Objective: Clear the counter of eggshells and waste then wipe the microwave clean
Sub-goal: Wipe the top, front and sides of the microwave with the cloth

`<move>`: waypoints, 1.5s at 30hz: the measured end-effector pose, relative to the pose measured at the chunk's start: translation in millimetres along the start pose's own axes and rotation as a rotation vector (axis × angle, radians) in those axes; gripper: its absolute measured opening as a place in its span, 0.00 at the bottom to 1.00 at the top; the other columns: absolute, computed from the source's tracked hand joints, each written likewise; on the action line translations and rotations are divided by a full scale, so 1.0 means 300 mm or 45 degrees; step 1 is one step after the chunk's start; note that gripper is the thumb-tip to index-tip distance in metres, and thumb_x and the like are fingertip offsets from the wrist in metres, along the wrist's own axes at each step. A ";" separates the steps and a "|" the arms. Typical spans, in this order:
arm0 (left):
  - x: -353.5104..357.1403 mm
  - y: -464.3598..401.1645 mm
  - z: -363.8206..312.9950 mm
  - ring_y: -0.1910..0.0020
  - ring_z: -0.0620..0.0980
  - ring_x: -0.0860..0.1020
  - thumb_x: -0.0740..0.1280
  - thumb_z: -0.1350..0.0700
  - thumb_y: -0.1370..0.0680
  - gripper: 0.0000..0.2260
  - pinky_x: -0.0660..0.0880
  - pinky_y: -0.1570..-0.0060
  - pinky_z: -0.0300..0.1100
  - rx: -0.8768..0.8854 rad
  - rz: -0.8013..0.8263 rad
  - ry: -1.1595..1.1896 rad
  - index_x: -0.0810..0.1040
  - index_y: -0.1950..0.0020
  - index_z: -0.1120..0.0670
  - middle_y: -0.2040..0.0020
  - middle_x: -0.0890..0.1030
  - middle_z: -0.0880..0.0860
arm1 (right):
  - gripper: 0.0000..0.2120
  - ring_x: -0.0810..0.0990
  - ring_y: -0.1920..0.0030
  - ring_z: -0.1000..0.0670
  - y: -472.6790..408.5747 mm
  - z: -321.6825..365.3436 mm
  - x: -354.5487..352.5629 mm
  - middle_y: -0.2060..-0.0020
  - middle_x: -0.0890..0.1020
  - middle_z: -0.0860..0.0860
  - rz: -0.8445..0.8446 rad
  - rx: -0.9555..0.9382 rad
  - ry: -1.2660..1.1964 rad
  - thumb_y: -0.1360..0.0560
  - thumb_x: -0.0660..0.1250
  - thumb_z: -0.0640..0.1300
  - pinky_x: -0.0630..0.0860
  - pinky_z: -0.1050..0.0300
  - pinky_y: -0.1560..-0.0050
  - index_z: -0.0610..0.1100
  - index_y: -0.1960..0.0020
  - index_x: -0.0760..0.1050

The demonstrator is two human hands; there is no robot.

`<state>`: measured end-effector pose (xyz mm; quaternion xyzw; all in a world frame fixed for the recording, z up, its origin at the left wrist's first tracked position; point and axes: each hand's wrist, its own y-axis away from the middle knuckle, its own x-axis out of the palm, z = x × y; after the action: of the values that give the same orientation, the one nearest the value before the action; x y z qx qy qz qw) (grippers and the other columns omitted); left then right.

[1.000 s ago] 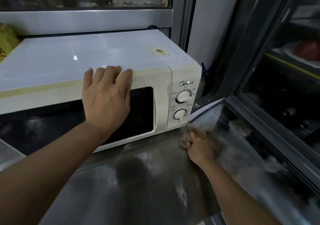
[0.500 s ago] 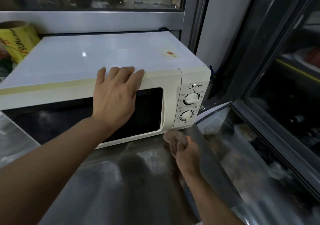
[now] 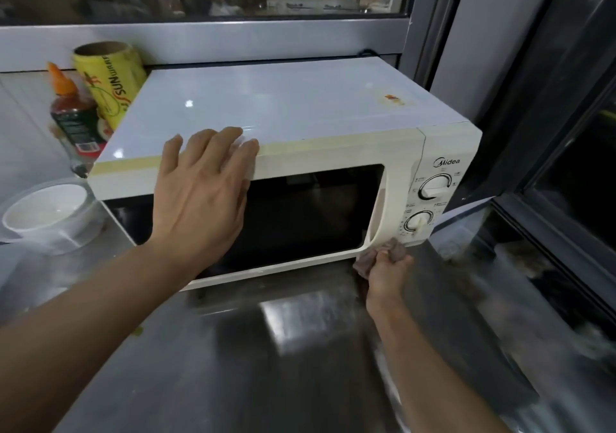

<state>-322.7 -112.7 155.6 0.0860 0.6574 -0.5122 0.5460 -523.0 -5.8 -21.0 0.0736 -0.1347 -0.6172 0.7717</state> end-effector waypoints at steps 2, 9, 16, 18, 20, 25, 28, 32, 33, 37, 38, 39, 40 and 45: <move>0.011 0.007 0.010 0.40 0.62 0.71 0.61 0.59 0.23 0.18 0.64 0.41 0.58 0.007 -0.008 0.011 0.71 0.33 0.56 0.36 0.74 0.58 | 0.09 0.71 0.56 0.49 0.012 -0.023 0.032 0.53 0.70 0.45 0.003 0.007 -0.024 0.21 0.55 0.34 0.69 0.54 0.49 0.47 0.48 0.62; 0.018 -0.014 0.020 0.44 0.61 0.73 0.62 0.60 0.23 0.17 0.64 0.39 0.56 0.014 -0.027 0.031 0.73 0.35 0.55 0.40 0.77 0.57 | 0.12 0.78 0.49 0.34 0.196 -0.099 0.193 0.48 0.77 0.32 0.010 0.011 0.189 0.22 0.60 0.39 0.75 0.36 0.46 0.37 0.42 0.62; 0.019 -0.021 0.023 0.47 0.61 0.74 0.63 0.60 0.25 0.15 0.65 0.41 0.56 0.001 -0.048 0.062 0.75 0.38 0.56 0.44 0.79 0.57 | 0.09 0.76 0.77 0.49 0.127 -0.001 0.138 0.73 0.76 0.40 -0.042 0.060 0.022 0.23 0.56 0.30 0.73 0.61 0.78 0.36 0.60 0.70; 0.026 -0.022 0.021 0.48 0.61 0.74 0.64 0.61 0.26 0.16 0.65 0.42 0.56 -0.005 -0.061 0.082 0.75 0.39 0.56 0.45 0.79 0.58 | 0.13 0.71 0.84 0.57 0.097 0.018 0.103 0.78 0.73 0.48 -0.074 0.101 0.010 0.24 0.58 0.29 0.68 0.68 0.82 0.39 0.66 0.68; 0.030 -0.021 0.017 0.48 0.61 0.74 0.64 0.61 0.26 0.16 0.65 0.42 0.56 -0.025 -0.064 0.094 0.76 0.39 0.56 0.45 0.79 0.58 | 0.10 0.75 0.80 0.60 0.093 0.022 0.085 0.75 0.75 0.48 -0.105 0.056 0.015 0.25 0.62 0.29 0.71 0.70 0.78 0.37 0.64 0.71; 0.033 -0.019 0.005 0.46 0.61 0.73 0.64 0.61 0.25 0.15 0.64 0.39 0.57 -0.069 -0.067 0.104 0.75 0.38 0.56 0.43 0.78 0.58 | 0.08 0.71 0.78 0.51 0.105 -0.012 0.118 0.77 0.71 0.45 -0.046 -0.009 0.110 0.22 0.55 0.31 0.70 0.62 0.77 0.34 0.57 0.70; 0.029 -0.018 -0.002 0.46 0.61 0.73 0.63 0.61 0.24 0.15 0.63 0.38 0.58 -0.086 -0.054 0.075 0.75 0.38 0.56 0.42 0.78 0.58 | 0.07 0.73 0.73 0.46 0.148 -0.030 0.155 0.68 0.74 0.38 -0.031 0.002 -0.028 0.21 0.55 0.34 0.72 0.59 0.75 0.32 0.46 0.69; 0.027 -0.016 -0.002 0.45 0.61 0.72 0.64 0.60 0.24 0.16 0.63 0.38 0.58 -0.074 -0.029 0.042 0.74 0.37 0.54 0.41 0.77 0.57 | 0.06 0.75 0.73 0.47 0.246 -0.056 0.210 0.72 0.73 0.42 0.127 0.056 -0.053 0.21 0.54 0.34 0.77 0.56 0.73 0.36 0.54 0.69; 0.023 -0.015 0.003 0.45 0.61 0.73 0.64 0.60 0.24 0.16 0.63 0.38 0.59 -0.057 -0.026 0.041 0.74 0.36 0.54 0.41 0.77 0.56 | 0.09 0.74 0.75 0.48 0.261 -0.053 0.219 0.74 0.72 0.43 0.175 0.061 -0.073 0.21 0.53 0.33 0.76 0.57 0.75 0.36 0.55 0.70; -0.008 -0.027 0.056 0.48 0.60 0.75 0.62 0.59 0.23 0.20 0.65 0.38 0.57 0.063 -0.022 0.109 0.69 0.31 0.55 0.43 0.80 0.55 | 0.14 0.75 0.79 0.51 0.254 -0.034 0.195 0.75 0.75 0.42 0.237 0.109 0.001 0.21 0.55 0.32 0.75 0.59 0.79 0.33 0.63 0.73; -0.018 -0.032 0.074 0.49 0.60 0.76 0.62 0.59 0.23 0.21 0.66 0.39 0.56 0.085 -0.009 0.165 0.67 0.30 0.57 0.43 0.80 0.55 | 0.14 0.77 0.78 0.50 0.240 -0.030 0.181 0.74 0.76 0.40 0.221 0.102 0.026 0.22 0.56 0.32 0.76 0.57 0.77 0.32 0.64 0.73; -0.029 -0.033 0.095 0.48 0.60 0.77 0.63 0.61 0.23 0.22 0.66 0.39 0.55 0.105 0.005 0.225 0.66 0.30 0.58 0.43 0.80 0.55 | 0.12 0.78 0.74 0.46 0.224 -0.029 0.173 0.72 0.78 0.38 0.193 0.103 0.053 0.22 0.57 0.32 0.77 0.56 0.74 0.31 0.61 0.74; -0.039 -0.030 0.120 0.47 0.60 0.77 0.63 0.62 0.24 0.21 0.66 0.39 0.54 0.122 0.010 0.270 0.67 0.31 0.59 0.43 0.80 0.56 | 0.10 0.79 0.70 0.43 0.208 -0.029 0.166 0.68 0.79 0.35 0.161 0.108 0.078 0.22 0.57 0.32 0.77 0.54 0.70 0.30 0.59 0.74; -0.075 0.032 0.307 0.48 0.61 0.76 0.59 0.59 0.24 0.13 0.69 0.49 0.51 0.135 -0.010 0.282 0.74 0.41 0.60 0.44 0.79 0.59 | 0.09 0.77 0.70 0.45 0.169 -0.021 0.175 0.67 0.76 0.34 0.007 0.168 -0.021 0.25 0.55 0.29 0.73 0.58 0.69 0.36 0.56 0.72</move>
<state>-249.4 -168.7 179.4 0.1681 0.6859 -0.5358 0.4628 -463.4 -45.8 -6.8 0.1188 -0.1815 -0.6055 0.7657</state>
